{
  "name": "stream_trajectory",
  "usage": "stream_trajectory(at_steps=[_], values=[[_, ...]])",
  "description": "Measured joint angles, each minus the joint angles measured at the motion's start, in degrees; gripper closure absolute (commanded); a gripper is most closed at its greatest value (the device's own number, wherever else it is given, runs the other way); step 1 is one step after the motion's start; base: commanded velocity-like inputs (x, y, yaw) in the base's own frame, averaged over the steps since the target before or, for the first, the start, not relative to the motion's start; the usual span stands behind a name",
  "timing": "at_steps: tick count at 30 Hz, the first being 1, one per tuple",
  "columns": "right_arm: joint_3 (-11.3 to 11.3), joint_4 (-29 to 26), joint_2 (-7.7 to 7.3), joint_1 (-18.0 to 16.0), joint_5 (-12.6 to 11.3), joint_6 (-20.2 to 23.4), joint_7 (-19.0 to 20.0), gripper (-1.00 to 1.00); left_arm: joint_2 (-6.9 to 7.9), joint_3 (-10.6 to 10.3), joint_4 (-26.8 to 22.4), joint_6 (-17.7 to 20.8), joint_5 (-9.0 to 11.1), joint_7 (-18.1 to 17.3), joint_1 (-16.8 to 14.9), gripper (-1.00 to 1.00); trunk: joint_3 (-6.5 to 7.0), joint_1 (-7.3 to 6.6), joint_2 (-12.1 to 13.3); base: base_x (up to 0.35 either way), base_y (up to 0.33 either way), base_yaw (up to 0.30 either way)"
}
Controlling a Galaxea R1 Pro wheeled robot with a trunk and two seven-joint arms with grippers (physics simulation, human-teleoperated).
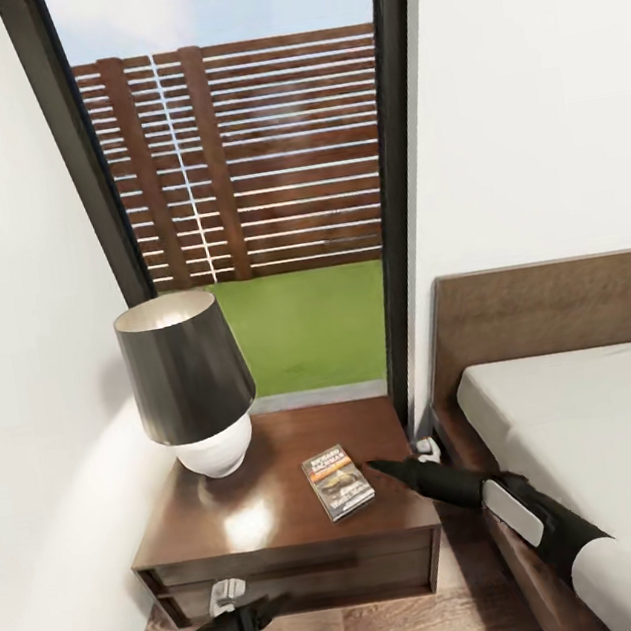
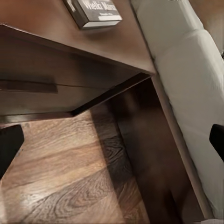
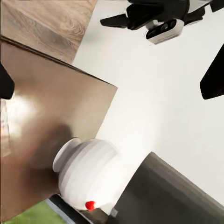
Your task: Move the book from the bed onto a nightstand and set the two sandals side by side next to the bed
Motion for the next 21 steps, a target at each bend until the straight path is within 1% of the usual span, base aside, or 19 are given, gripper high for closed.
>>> stream_trajectory(at_steps=[1, 2, 3, 4, 5, 6, 8, 9, 11, 12, 13, 14, 15, 17, 18, 21], values=[[0.0, 0.1, -1.46, 0.1, 0.0, -1.4, 0.0, -1.00, 0.02, 0.0, 0.7, -1.2, 0.0, 0.9, 0.0, -1.00, 0.18, -0.22, 0.4, 0.000, 0.000, 0.000], [0.0, 0.2, -2.10, 0.1, 0.0, -2.2, 0.0, -1.00, 0.03, 0.0, 1.0, -1.7, 0.0, 1.4, 0.0, -1.00, 0.36, -0.44, 0.8, 0.000, 0.000, 0.000], [0.0, 1.0, -3.06, 0.2, 0.0, -4.3, 0.0, -1.00, 0.04, 0.0, 1.7, -2.8, 0.0, 2.7, 0.0, -1.00, 0.54, -0.66, 1.2, 0.000, 0.000, 0.000], [0.1, 1.6, -3.46, 0.2, 0.0, -5.5, 0.0, -1.00, 0.05, -0.1, 2.0, -3.3, 0.0, 3.4, 0.0, -1.00, 0.72, -0.88, 1.6, 0.000, 0.000, 0.000], [0.1, 3.2, -3.99, 0.3, 0.1, -7.8, 0.0, -1.00, 0.05, -0.1, 2.7, -4.1, 0.0, 4.7, 0.0, -1.00, 0.90, -1.10, 2.0, 0.000, 0.000, 0.000], [0.1, 6.6, -4.48, 0.3, 0.2, -11.8, 0.0, -1.00, 0.04, -0.1, 3.8, -5.0, 0.0, 6.1, 0.0, -1.00, 1.07, -1.31, 2.4, 0.000, 0.000, 0.000], [0.1, 12.5, -4.81, 0.3, 0.2, -17.0, 0.1, -1.00, 0.04, 0.0, 5.0, -5.8, -0.1, 7.2, 0.0, -1.00, 1.43, -1.75, 3.2, 0.000, 0.000, 0.000], [0.1, 15.3, -4.89, 0.3, 0.2, -18.8, 0.1, -1.00, 0.04, 0.0, 5.7, -6.1, -0.1, 7.5, 0.0, -1.00, 1.61, -1.98, 3.6, 0.000, 0.000, 0.000], [0.1, 20.0, -4.93, 0.4, 0.3, -20.9, 0.2, -1.00, 0.05, 0.1, 7.0, -7.1, -0.2, 7.8, 0.0, -1.00, 1.97, -2.41, 4.4, 0.000, 0.000, 0.000], [0.1, 22.2, -4.89, 0.4, 0.7, -21.4, 0.2, -1.00, 0.08, 0.1, 7.7, -7.8, -0.2, 7.9, 0.0, -1.00, 2.15, -2.63, 4.8, 0.000, 0.000, 0.000], [0.1, 24.2, -4.86, 0.4, 1.7, -21.8, 0.2, -1.00, 0.11, 0.1, 8.6, -8.8, -0.1, 7.9, 0.0, -1.00, 2.33, -2.85, 5.2, 0.000, 0.000, 0.000], [0.1, 26.1, -4.84, 0.5, 3.1, -22.0, 0.2, -1.00, 0.23, 0.1, 9.5, -9.9, -0.1, 7.9, 0.0, -1.00, 2.51, -3.07, 5.6, 0.000, 0.000, 0.000], [0.0, 26.9, -4.82, 0.5, 4.0, -22.1, 0.2, -1.00, 0.34, 0.1, 10.0, -10.4, -0.1, 8.0, 0.0, -1.00, 2.69, -3.29, 6.0, 0.000, 0.000, 0.000], [0.0, 29.1, -4.81, 0.6, 7.6, -22.3, 0.2, -1.00, 0.85, 0.0, 11.7, -12.1, 0.1, 8.0, 0.0, -1.00, 3.05, -3.73, 6.8, 0.000, 0.000, 0.000], [0.1, 29.7, -4.80, 1.0, 8.9, -22.4, 0.2, -1.00, 1.02, 0.0, 12.6, -12.8, 0.1, 8.1, 0.0, -1.00, 3.23, -3.95, 7.2, 0.000, 0.000, 0.000], [0.1, 30.4, -4.80, 2.8, 10.7, -23.1, 0.2, -1.00, 1.30, -0.1, 14.3, -14.1, 0.2, 8.3, 0.0, -1.00, 3.77, -4.61, 8.4, 0.000, 0.000, 0.000]])
